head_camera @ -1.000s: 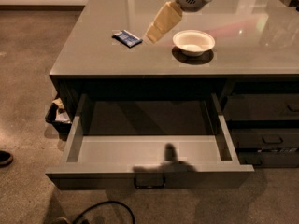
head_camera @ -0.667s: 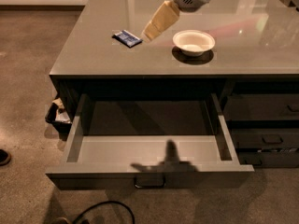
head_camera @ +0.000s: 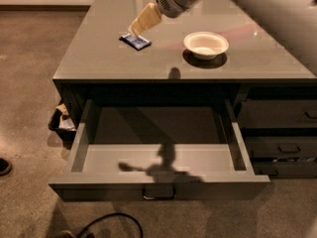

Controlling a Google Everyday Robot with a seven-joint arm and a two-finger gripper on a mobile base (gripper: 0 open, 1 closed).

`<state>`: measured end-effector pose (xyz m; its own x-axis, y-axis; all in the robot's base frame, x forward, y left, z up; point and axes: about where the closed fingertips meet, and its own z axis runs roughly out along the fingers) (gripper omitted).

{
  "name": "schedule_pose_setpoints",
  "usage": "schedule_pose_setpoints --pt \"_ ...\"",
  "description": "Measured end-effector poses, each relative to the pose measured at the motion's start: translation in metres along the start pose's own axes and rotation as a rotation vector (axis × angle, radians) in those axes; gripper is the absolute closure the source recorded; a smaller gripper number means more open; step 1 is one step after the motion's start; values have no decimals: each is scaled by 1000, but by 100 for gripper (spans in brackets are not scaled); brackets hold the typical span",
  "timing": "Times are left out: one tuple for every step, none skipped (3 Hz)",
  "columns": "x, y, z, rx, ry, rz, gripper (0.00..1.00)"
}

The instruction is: Place rxbar blueberry into top drawer

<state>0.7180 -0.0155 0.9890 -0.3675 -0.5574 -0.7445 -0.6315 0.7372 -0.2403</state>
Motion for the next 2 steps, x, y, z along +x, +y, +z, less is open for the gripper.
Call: schedule_pose_setpoints --pt "-16 -11 39 76 -43 83 0" --pt "-24 -17 83 88 -52 163 0"
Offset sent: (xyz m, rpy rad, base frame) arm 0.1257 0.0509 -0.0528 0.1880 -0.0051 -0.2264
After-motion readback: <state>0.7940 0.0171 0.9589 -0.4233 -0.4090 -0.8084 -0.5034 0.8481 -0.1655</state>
